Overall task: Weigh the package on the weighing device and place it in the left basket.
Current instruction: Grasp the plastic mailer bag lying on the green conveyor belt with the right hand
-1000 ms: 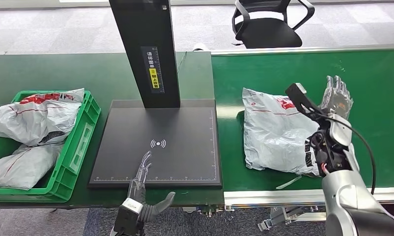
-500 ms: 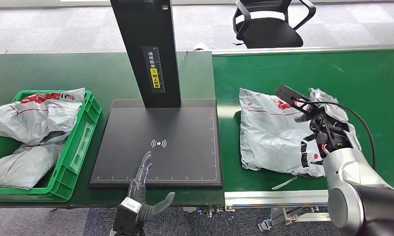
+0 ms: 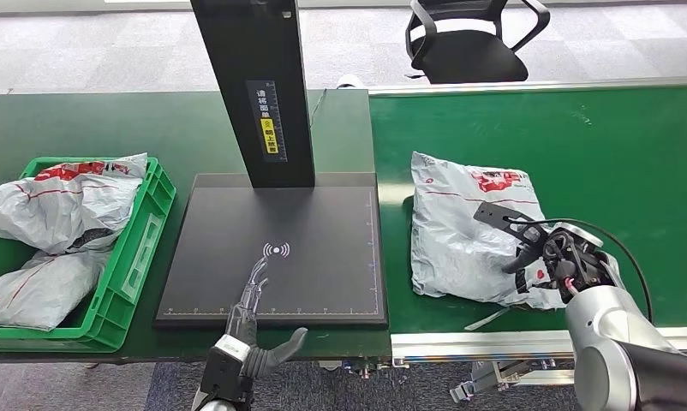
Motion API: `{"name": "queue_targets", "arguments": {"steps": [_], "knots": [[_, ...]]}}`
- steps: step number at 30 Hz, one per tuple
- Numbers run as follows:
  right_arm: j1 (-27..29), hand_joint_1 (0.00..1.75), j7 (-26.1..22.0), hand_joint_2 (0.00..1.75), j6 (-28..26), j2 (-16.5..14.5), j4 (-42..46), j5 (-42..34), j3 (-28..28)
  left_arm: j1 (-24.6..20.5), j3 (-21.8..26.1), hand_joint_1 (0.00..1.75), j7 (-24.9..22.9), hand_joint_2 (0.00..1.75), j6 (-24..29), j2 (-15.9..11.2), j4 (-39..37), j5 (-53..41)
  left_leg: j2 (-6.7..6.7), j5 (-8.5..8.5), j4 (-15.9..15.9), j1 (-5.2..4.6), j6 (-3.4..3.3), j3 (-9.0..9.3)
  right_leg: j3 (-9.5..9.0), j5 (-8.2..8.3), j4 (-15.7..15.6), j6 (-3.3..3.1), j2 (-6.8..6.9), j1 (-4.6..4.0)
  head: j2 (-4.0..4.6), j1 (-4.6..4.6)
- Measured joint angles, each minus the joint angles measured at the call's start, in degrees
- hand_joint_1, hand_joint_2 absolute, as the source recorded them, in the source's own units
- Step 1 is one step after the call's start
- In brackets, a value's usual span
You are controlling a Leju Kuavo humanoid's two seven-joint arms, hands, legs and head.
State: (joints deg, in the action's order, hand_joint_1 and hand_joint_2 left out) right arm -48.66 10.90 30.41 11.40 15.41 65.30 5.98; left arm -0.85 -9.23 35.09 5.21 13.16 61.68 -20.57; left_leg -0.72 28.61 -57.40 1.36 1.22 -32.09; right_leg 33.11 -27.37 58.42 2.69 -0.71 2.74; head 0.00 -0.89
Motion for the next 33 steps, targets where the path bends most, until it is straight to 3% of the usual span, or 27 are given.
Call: {"name": "queue_targets", "arguments": {"steps": [19,26,30,33], "knots": [[0.59,0.0,-2.05,1.75,2.77,-0.78,-0.55,0.1,1.39,-1.59,-0.07,0.0,0.15,1.75,0.37,0.02,-2.64,0.36,0.0,0.0,0.0,0.0,0.0,0.01,-0.02,0.0,0.0,0.0,0.0,0.0,0.0,-0.01],[0.16,0.01,-1.44,1.75,4.74,-2.45,-0.56,2.54,1.25,-2.22,-0.33,0.0,0.65,1.75,1.76,0.02,-3.52,0.81,0.0,-0.01,0.0,0.0,0.0,0.02,-0.03,0.0,0.01,0.0,0.0,0.0,0.0,-0.01],[-0.03,1.74,-1.32,1.75,5.99,-3.7,-0.58,4.71,-0.01,-2.31,-0.63,0.0,0.75,1.75,2.15,0.02,-3.67,1.18,-0.01,-0.01,0.0,0.01,0.0,0.03,-0.03,0.0,0.01,0.0,-0.01,-0.01,0.0,0.0],[-0.1,1.75,-1.49,1.75,6.32,-4.52,-0.61,6.2,-1.45,-2.33,-0.79,0.0,0.71,1.75,2.48,0.02,-3.67,1.41,-0.01,0.0,0.0,0.01,0.0,0.03,-0.03,0.0,0.01,0.0,-0.01,-0.01,0.0,0.0]]}}
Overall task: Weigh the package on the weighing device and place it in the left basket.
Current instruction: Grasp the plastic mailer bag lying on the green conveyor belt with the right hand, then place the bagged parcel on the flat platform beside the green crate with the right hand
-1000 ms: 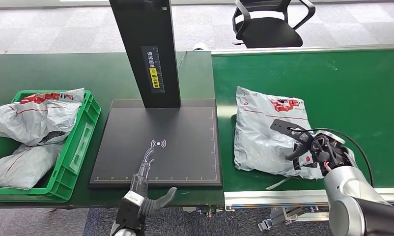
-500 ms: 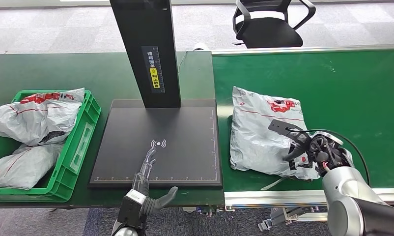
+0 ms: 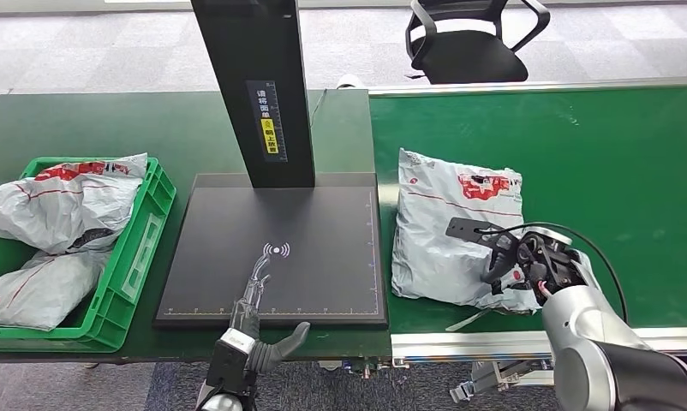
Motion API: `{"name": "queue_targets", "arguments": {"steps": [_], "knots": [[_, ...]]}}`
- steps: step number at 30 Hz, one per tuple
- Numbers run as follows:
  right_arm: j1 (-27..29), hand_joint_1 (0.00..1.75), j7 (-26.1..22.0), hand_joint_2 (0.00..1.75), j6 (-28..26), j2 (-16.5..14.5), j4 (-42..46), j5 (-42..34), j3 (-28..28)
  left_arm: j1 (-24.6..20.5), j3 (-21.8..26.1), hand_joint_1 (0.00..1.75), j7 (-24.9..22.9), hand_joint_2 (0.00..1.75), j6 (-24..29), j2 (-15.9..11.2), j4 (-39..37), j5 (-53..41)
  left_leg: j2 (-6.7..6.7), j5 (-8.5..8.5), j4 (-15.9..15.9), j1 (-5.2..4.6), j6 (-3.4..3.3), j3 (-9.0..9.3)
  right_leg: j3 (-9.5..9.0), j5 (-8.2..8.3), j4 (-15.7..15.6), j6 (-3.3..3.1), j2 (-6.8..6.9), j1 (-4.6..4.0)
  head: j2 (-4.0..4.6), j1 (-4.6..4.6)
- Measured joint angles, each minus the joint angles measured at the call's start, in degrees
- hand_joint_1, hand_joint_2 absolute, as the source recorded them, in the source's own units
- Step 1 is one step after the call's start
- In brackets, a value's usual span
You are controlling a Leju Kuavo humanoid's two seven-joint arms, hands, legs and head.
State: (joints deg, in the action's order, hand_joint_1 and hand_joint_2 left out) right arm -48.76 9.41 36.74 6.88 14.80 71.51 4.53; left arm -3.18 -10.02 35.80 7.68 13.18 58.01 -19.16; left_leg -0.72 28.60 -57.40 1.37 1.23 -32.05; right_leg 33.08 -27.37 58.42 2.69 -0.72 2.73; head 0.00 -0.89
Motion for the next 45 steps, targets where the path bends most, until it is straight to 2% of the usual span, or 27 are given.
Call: {"name": "queue_targets", "arguments": {"steps": [10,17,20,22,26,29,31,33,36,39,45], "knots": [[-0.22,1.75,-0.22,1.75,0.41,-1.09,-0.09,4.79,-5.0,0.01,-0.2,0.0,-0.23,1.75,1.08,0.0,0.0,0.72,0.03,0.0,0.0,0.0,0.0,0.01,-0.01,0.0,0.0,0.0,0.02,0.0,0.0,0.0],[-0.08,1.75,0.16,1.75,-1.43,-1.63,-0.33,9.09,-9.78,0.05,-0.23,0.0,-0.9,1.75,1.43,0.0,0.04,1.11,0.03,0.0,0.0,0.0,0.0,0.01,-0.02,0.0,-0.01,0.0,0.02,0.0,0.0,0.01],[0.0,1.75,-0.92,1.75,-3.68,-1.81,-0.35,8.55,-11.0,0.06,-0.23,0.0,-0.93,1.75,1.44,-0.01,0.04,1.13,0.03,0.0,0.0,0.0,0.0,0.0,-0.05,0.0,0.0,0.0,0.02,0.0,0.0,0.0],[-0.24,1.75,-3.73,1.75,-8.91,-1.86,-0.27,5.66,-10.94,0.12,-0.23,0.0,-0.93,1.75,1.34,-0.04,0.08,1.14,0.02,0.0,0.0,-0.01,0.0,-0.04,-0.07,0.01,0.01,0.0,0.02,0.01,0.0,0.0],[-2.62,1.75,-15.03,1.75,-29.46,-2.63,1.32,-6.12,-7.34,0.94,-0.17,0.0,-0.68,1.75,0.81,-0.13,0.9,0.77,0.02,-0.03,0.0,-0.02,-0.01,-0.07,-0.01,0.03,0.02,0.0,0.01,0.01,0.0,-0.01],[-5.1,1.75,-24.34,1.75,-42.97,-4.58,3.76,-16.01,-2.45,1.8,-0.1,0.0,-0.19,1.75,1.06,-0.13,1.76,0.04,0.05,-0.06,0.0,0.0,-0.01,-0.08,0.02,0.02,0.03,0.0,0.03,0.0,0.0,0.01],[-6.39,1.75,-29.4,1.75,-49.54,-6.14,5.89,-21.59,0.86,2.24,-0.09,0.0,0.12,1.75,1.58,-0.13,2.32,-0.16,0.05,-0.06,0.01,0.02,0.0,-0.09,0.04,0.01,0.04,0.0,0.03,-0.01,0.0,0.0],[-7.13,1.75,-34.19,1.75,-52.87,-7.72,8.4,-27.06,3.4,2.44,-0.08,0.0,0.25,1.75,2.17,-0.13,2.66,-0.2,0.04,-0.06,0.02,0.02,0.0,-0.1,0.03,0.0,0.04,0.0,0.03,-0.02,0.0,-0.01],[-7.07,1.75,-39.42,1.75,-51.7,-10.15,11.71,-33.7,4.78,2.48,-0.08,0.0,0.51,1.75,2.9,-0.13,2.73,-0.13,-0.04,-0.05,0.03,0.01,0.01,-0.1,0.04,0.0,0.03,-0.01,0.0,-0.01,0.0,-0.02],[-6.12,1.75,-41.27,1.75,-43.93,-13.4,13.25,-36.68,3.57,2.47,-0.04,0.0,0.9,1.75,3.28,-0.13,2.73,0.13,-0.15,-0.04,0.05,0.04,0.01,-0.03,0.03,0.01,0.04,-0.01,-0.04,-0.03,0.0,0.0],[-2.94,1.75,-42.15,1.75,-29.41,-19.72,12.76,-40.22,-4.62,2.48,0.03,0.0,1.17,1.75,3.16,-0.13,2.73,0.32,0.02,-0.11,0.05,0.17,0.1,-0.08,0.05,-0.01,0.06,-0.03,0.04,-0.16,0.0,0.0]]}}
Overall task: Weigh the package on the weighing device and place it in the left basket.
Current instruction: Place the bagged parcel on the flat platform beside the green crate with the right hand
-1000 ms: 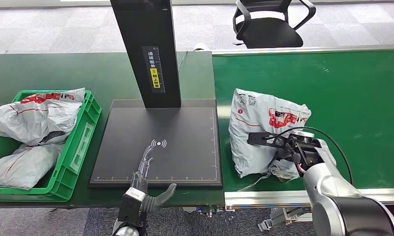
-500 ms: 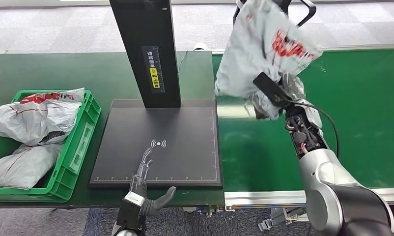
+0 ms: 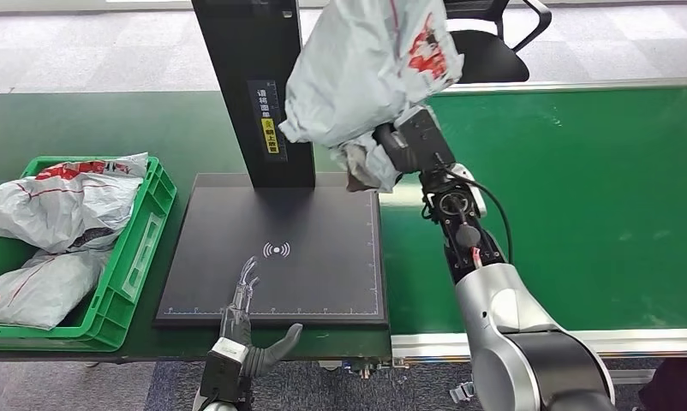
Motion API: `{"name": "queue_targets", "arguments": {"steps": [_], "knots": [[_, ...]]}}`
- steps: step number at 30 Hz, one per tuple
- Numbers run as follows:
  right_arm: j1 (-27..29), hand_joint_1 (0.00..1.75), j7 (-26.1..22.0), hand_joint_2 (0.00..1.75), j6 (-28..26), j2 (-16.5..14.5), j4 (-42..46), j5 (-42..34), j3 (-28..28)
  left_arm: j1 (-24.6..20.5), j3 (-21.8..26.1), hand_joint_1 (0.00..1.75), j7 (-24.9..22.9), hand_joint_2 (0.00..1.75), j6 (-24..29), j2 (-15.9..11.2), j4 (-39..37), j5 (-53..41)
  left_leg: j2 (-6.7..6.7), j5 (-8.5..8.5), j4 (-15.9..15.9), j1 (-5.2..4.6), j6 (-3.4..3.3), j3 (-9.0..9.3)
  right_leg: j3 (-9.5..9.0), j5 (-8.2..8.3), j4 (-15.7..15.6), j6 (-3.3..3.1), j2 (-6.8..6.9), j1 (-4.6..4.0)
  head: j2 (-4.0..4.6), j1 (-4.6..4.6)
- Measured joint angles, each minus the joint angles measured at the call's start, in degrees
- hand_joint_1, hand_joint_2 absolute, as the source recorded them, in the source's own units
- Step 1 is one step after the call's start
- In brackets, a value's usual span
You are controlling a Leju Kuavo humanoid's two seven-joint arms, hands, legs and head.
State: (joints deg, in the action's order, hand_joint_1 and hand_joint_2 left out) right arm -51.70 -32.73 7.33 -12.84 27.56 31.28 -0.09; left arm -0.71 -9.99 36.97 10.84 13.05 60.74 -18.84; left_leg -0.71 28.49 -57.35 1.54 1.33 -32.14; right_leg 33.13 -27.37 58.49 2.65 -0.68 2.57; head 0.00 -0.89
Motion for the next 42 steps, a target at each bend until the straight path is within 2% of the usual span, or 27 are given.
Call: {"name": "queue_targets", "arguments": {"steps": [3,6,8,10,17,20,24,28,33,37,39,42], "knots": [[0.81,1.75,-0.18,1.75,4.58,-1.8,-0.74,-0.79,-3.68,0.0,0.02,0.0,0.02,1.75,-0.13,0.0,0.0,-0.05,0.02,0.0,0.0,-0.01,0.0,-0.05,0.0,0.0,-0.01,0.0,0.0,0.01,0.0,-0.02],[1.3,1.75,0.4,1.75,13.6,-3.31,-1.97,-0.6,-7.11,0.01,0.15,0.0,0.02,1.75,-0.27,0.0,0.02,-0.15,-0.04,0.02,0.0,-0.01,0.01,-0.07,0.02,0.0,-0.03,0.0,-0.03,0.01,0.0,-0.03],[2.32,1.75,1.51,1.75,19.32,-4.72,-3.02,-0.75,-10.38,0.03,0.25,0.0,0.02,1.75,-0.44,0.0,0.11,-0.24,-0.06,0.03,0.0,0.0,0.02,-0.05,0.05,-0.01,-0.04,0.0,-0.03,0.0,0.0,-0.01],[3.67,1.75,3.93,1.75,21.74,-5.97,-3.83,-1.58,-14.33,0.09,0.31,0.0,-0.03,1.75,-0.5,0.0,0.23,-0.32,0.02,0.02,0.0,0.01,0.03,-0.08,0.06,-0.02,-0.03,-0.02,0.03,-0.01,0.0,-0.01],[4.27,1.75,19.39,1.75,17.78,-7.16,-5.64,-6.63,-28.97,2.18,0.83,0.0,-1.72,1.75,0.55,0.02,1.81,-0.37,0.02,0.02,0.0,0.03,0.03,-0.1,0.08,-0.04,-0.04,-0.04,0.02,-0.02,0.0,-0.03],[4.08,1.75,22.91,1.75,14.94,-7.18,-6.44,-7.47,-32.55,3.01,0.85,0.0,-2.28,1.75,0.67,0.02,2.26,-0.34,0.02,0.02,0.0,0.02,0.03,-0.11,0.08,-0.04,-0.04,-0.04,0.02,-0.01,0.0,-0.03],[4.06,1.72,24.52,1.75,8.41,-7.16,-7.05,-6.77,-35.88,3.56,0.85,0.0,-2.91,1.75,1.1,0.02,2.98,-0.26,0.02,0.02,0.0,0.03,0.03,-0.1,0.1,-0.03,-0.04,-0.04,0.02,-0.02,0.0,-0.02],[4.07,0.03,25.15,1.75,2.98,-7.12,-7.39,-6.79,-37.32,3.92,0.85,0.0,-3.19,1.75,1.32,0.02,3.84,-0.28,0.02,0.02,0.0,0.03,0.03,-0.1,0.09,-0.03,-0.04,-0.04,0.02,-0.02,0.0,-0.02],[4.1,0.0,23.53,1.75,-3.19,-6.83,-7.54,-10.2,-37.06,4.63,1.04,0.0,-3.16,1.75,2.77,0.05,5.27,0.02,0.01,0.02,0.0,0.03,0.03,-0.09,0.08,-0.03,-0.04,-0.04,0.01,-0.02,0.0,-0.03],[4.2,0.0,21.34,1.75,-5.1,-6.34,-7.54,-12.46,-36.05,5.28,1.47,0.0,-3.13,1.75,4.42,0.15,6.6,0.41,0.01,0.02,0.0,0.03,0.03,-0.09,0.09,-0.03,-0.04,-0.04,0.01,-0.02,0.0,-0.03],[4.75,0.0,18.61,1.75,-5.63,-6.1,-7.31,-14.74,-35.1,5.65,2.23,0.0,-2.71,1.75,7.56,0.4,7.36,1.56,0.01,0.02,0.0,0.03,0.03,-0.09,0.09,-0.03,-0.04,-0.04,0.01,-0.03,0.0,-0.03],[7.66,0.0,10.45,1.75,-5.38,-5.37,-5.48,-20.63,-32.35,6.67,5.08,0.0,-0.21,1.75,16.06,1.36,9.75,4.46,0.03,0.03,0.0,0.04,0.03,-0.09,0.09,-0.04,-0.04,-0.05,0.02,-0.04,0.0,-0.03]]}}
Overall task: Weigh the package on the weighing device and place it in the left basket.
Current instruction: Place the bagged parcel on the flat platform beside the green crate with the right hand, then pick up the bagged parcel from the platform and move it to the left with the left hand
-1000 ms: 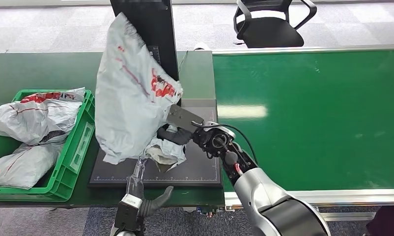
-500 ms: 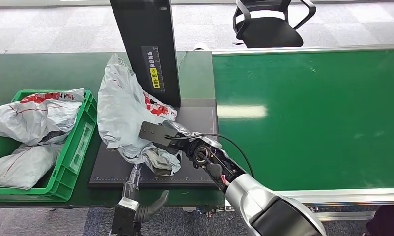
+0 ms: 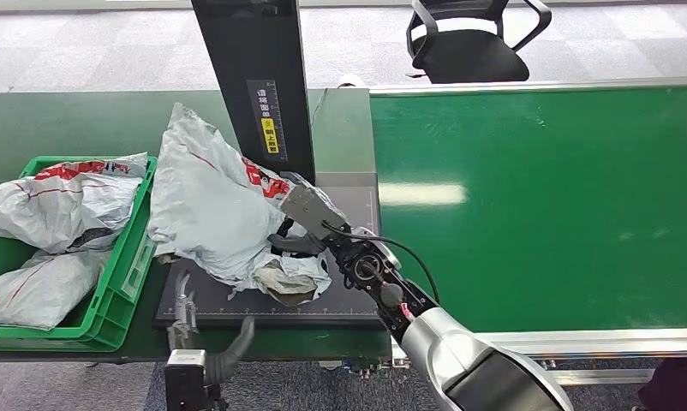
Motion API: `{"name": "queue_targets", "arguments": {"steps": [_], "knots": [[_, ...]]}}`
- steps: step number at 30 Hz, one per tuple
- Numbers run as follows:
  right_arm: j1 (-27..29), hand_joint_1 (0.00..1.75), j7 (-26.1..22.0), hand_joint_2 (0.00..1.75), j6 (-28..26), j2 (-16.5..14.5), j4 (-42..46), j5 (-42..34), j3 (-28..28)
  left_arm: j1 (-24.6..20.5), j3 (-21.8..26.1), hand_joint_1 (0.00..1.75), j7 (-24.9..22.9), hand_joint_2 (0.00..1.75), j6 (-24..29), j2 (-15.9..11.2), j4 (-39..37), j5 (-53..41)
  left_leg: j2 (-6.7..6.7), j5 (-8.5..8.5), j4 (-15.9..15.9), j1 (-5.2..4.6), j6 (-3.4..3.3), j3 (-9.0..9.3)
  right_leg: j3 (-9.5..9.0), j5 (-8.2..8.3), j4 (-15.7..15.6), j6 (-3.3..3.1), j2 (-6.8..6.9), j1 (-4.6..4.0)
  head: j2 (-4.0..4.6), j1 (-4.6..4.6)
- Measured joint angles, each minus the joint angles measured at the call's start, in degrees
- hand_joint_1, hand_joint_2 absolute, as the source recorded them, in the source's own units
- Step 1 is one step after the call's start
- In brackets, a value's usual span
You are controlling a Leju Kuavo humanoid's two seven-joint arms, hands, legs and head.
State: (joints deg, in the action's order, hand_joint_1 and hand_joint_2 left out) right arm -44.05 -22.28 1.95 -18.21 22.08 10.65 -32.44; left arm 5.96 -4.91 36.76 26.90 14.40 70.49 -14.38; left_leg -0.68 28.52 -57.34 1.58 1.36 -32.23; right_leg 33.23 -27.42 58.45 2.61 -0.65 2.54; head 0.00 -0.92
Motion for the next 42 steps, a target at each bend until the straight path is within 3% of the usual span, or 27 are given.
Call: {"name": "queue_targets", "arguments": {"steps": [3,6,10,17,23,28,30,32,34,37,42], "knots": [[6.28,0.0,-5.95,1.75,0.88,0.93,4.51,-4.26,2.33,1.47,2.55,0.0,1.76,1.75,7.7,0.85,4.02,1.48,0.0,0.05,0.01,0.0,0.04,-0.01,0.0,-0.05,0.0,-0.01,0.0,0.0,0.0,-0.01],[14.62,0.0,-7.72,1.75,0.38,1.76,11.04,-6.17,3.08,3.0,3.97,0.0,1.83,1.75,11.99,1.15,9.32,-0.01,0.0,0.1,0.01,0.0,0.08,-0.03,0.01,-0.12,-0.01,-0.04,0.01,0.0,0.0,-0.02],[23.29,0.0,-8.06,1.75,-0.45,2.99,19.32,-7.7,3.36,4.83,7.67,0.0,1.84,1.75,12.86,1.3,18.13,-2.37,-0.03,0.13,0.03,0.04,0.1,-0.05,0.04,-0.16,-0.01,-0.09,0.0,-0.04,0.0,0.0],[32.09,0.0,-8.78,1.75,-1.1,5.27,27.45,-9.11,5.05,6.28,17.03,0.0,1.84,1.75,13.01,1.31,32.95,-7.33,0.0,0.13,0.03,0.09,0.11,-0.01,0.0,-0.17,-0.01,-0.11,0.02,-0.11,0.0,-0.02],[37.86,0.0,-9.5,1.75,-1.68,6.61,32.86,-8.75,6.72,5.49,18.04,0.0,1.84,1.75,12.99,1.31,35.54,-20.18,-0.01,0.13,0.02,0.08,0.11,0.02,-0.01,-0.17,-0.04,-0.11,0.04,-0.1,0.0,-0.03],[40.24,0.0,-9.03,1.75,-2.22,6.93,37.36,-7.67,7.49,3.22,13.54,0.0,-0.21,1.75,12.71,1.32,27.21,-34.28,-0.01,0.13,0.01,0.08,0.11,0.13,-0.05,-0.16,-0.05,-0.11,0.05,-0.09,0.0,-0.02],[40.57,0.0,-8.86,1.75,-2.0,7.0,38.5,-7.17,7.64,0.18,10.25,0.0,-6.75,1.75,11.02,1.25,19.84,-41.86,0.07,0.12,0.0,0.07,0.1,0.17,-0.07,-0.16,-0.07,-0.1,0.12,-0.07,0.0,-0.02],[40.22,0.0,-8.73,1.75,-1.33,7.07,39.03,-6.92,7.79,-5.38,6.11,0.0,-16.72,1.75,8.3,0.77,8.59,-48.27,0.18,0.08,0.0,0.05,0.09,0.19,-0.2,-0.11,-0.07,-0.13,0.24,-0.05,0.0,-0.04],[39.55,0.0,-8.68,1.75,-0.58,7.15,39.05,-7.03,7.93,-11.26,2.43,0.0,-23.09,1.75,6.72,-0.24,-3.46,-50.8,0.1,0.05,0.01,0.04,0.1,0.23,-0.28,-0.01,-0.05,-0.18,0.19,-0.04,0.0,-0.03],[38.84,0.0,-8.89,1.75,-0.09,7.37,38.85,-7.39,8.1,-17.85,-1.07,0.0,-25.46,1.75,5.67,-1.63,-17.68,-51.36,-0.03,0.01,0.0,0.05,0.12,0.26,-0.24,0.06,-0.03,-0.19,0.07,-0.05,0.0,-0.03],[38.03,0.0,-9.19,1.75,0.38,7.71,38.43,-7.74,8.34,-25.55,-3.79,0.0,-27.61,1.75,3.42,-2.93,-30.71,-52.36,0.2,0.01,0.03,0.06,0.12,0.26,-0.38,0.0,-0.03,-0.17,0.17,-0.06,0.0,-0.01]]}}
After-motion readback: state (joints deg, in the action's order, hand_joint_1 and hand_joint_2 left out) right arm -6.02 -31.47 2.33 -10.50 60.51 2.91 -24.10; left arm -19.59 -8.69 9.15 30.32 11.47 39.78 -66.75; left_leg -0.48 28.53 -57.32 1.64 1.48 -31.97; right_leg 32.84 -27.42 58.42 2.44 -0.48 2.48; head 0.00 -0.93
